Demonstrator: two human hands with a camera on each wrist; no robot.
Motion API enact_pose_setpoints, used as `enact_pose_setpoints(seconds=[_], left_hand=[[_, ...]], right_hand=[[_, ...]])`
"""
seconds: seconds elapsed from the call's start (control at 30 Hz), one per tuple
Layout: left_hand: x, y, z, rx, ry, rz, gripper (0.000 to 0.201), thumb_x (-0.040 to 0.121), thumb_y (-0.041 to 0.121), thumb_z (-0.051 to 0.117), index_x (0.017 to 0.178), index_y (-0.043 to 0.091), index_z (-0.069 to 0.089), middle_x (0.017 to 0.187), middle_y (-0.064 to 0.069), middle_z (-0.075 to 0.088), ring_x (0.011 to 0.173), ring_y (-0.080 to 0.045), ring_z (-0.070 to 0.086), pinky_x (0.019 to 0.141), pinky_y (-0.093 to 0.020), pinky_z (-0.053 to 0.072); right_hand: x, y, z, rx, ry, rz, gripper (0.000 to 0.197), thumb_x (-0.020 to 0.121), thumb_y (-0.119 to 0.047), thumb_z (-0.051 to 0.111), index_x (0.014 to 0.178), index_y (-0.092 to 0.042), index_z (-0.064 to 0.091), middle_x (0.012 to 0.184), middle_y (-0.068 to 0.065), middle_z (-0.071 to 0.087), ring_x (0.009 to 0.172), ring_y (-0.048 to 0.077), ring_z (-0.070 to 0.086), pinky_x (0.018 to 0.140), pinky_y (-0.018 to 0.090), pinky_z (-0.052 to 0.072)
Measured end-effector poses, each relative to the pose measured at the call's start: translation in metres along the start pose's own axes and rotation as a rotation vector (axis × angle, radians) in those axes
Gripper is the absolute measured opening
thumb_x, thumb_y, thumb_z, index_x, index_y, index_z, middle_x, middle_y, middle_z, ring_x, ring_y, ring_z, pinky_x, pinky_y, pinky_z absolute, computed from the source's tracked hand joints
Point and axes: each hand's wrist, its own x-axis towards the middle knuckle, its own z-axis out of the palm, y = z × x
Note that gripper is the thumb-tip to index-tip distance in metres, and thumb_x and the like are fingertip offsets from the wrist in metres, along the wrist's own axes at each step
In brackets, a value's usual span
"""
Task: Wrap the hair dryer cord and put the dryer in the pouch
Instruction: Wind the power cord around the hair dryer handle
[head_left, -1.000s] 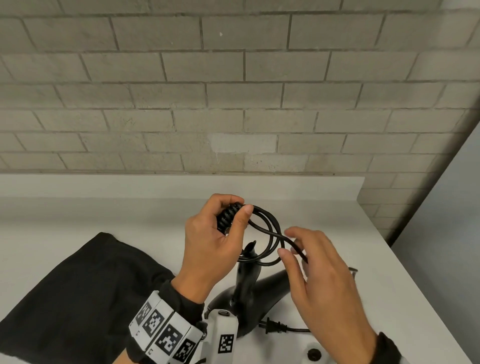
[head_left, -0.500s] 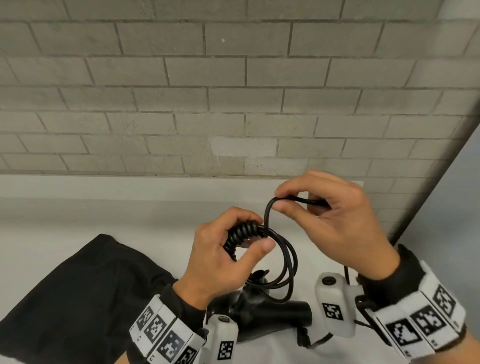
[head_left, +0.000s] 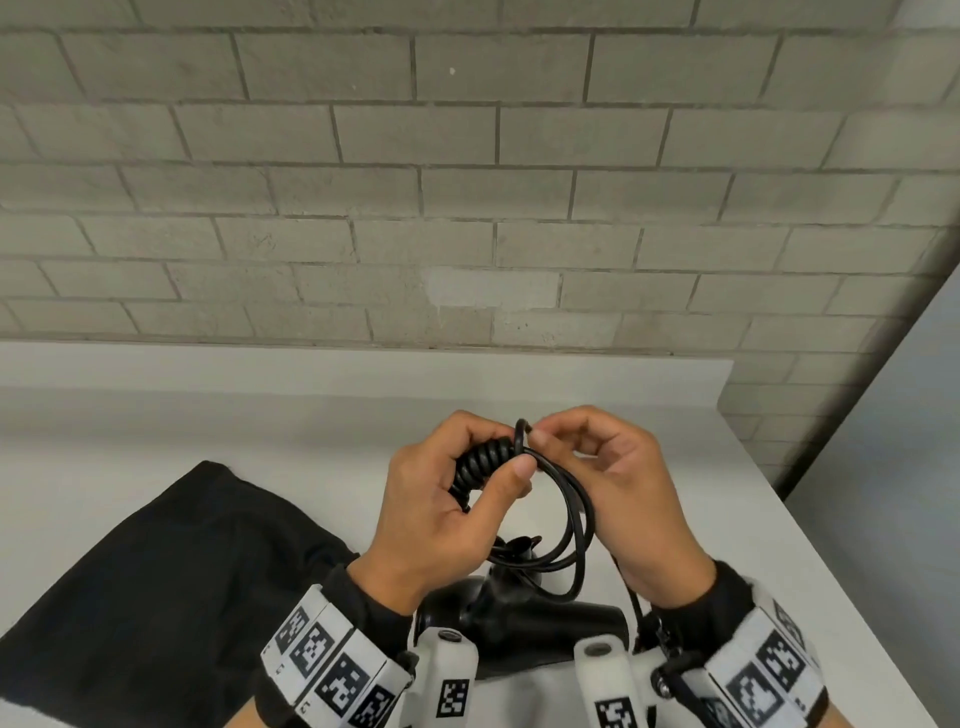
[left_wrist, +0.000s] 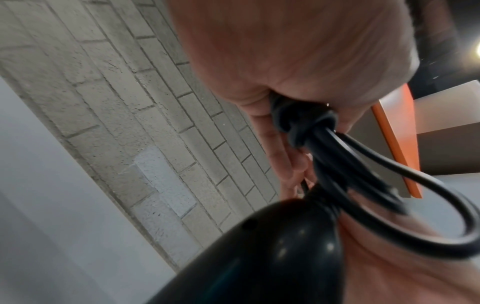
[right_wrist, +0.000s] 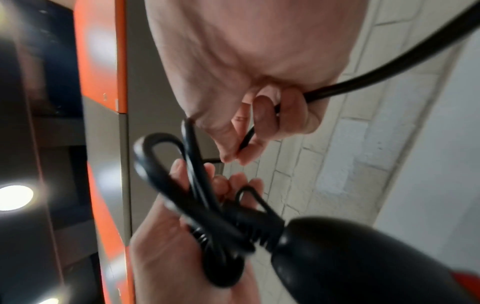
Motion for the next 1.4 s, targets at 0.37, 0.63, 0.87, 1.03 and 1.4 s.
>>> enact_pose_setpoints(seconds=[0.37, 0.63, 0.87, 1.03, 1.4], left_hand=[[0.002, -0.003, -0.003, 0.176, 0.021, -0.072, 0.038, 0.096, 0.055, 0.05, 0.112, 0.022, 0.061, 0.082, 0.004, 0.071, 0.071, -0.016, 0.069, 0.065, -0.039, 0.057], [0.008, 0.008, -0.003, -0.019, -0.023, -0.329, 0.007, 0.095, 0.025, 0.064, 0.098, 0.022, 0.07, 0.082, 0.004, 0.073, 0.082, -0.009, 0.069, 0.079, -0.022, 0.053], [0.007, 0.016, 0.002, -0.133, 0.107, -0.399, 0.011, 0.091, 0.022, 0.066, 0.1, 0.019, 0.07, 0.078, 0.002, 0.073, 0.075, -0.004, 0.068, 0.073, -0.011, 0.049], [0.007, 0.016, 0.006, -0.13, 0.112, -0.352, 0.016, 0.091, 0.018, 0.066, 0.107, 0.018, 0.07, 0.09, 0.004, 0.074, 0.081, -0.007, 0.07, 0.077, -0.015, 0.052], [0.004, -0.006, 0.008, 0.247, 0.09, -0.082, 0.022, 0.096, 0.033, 0.057, 0.11, 0.018, 0.064, 0.089, 0.007, 0.068, 0.084, -0.014, 0.066, 0.075, -0.029, 0.054]], right_hand=[[-0.043, 0.009, -0.001, 0.066, -0.106, 0.033, 0.024, 0.086, -0.01, 0.073, 0.102, -0.027, 0.076, 0.097, 0.003, 0.076, 0.088, 0.017, 0.07, 0.077, 0.023, 0.057], [-0.033, 0.016, -0.009, 0.048, -0.136, 0.033, 0.017, 0.085, -0.006, 0.072, 0.095, -0.019, 0.075, 0.086, -0.002, 0.073, 0.082, 0.014, 0.066, 0.079, 0.027, 0.055], [-0.039, 0.025, 0.006, -0.668, 0.349, -0.5, 0.032, 0.08, -0.026, 0.078, 0.109, -0.025, 0.064, 0.106, -0.002, 0.054, 0.089, 0.017, 0.052, 0.077, 0.026, 0.044], [-0.043, 0.029, 0.011, -1.044, 0.371, -0.479, 0.025, 0.092, -0.038, 0.059, 0.102, -0.021, 0.074, 0.089, 0.003, 0.057, 0.076, 0.019, 0.044, 0.054, 0.026, 0.035], [-0.032, -0.042, -0.014, 0.25, -0.002, 0.524, 0.036, 0.086, -0.044, 0.061, 0.059, -0.02, 0.056, 0.065, -0.004, 0.05, 0.066, 0.013, 0.042, 0.068, 0.032, 0.035]])
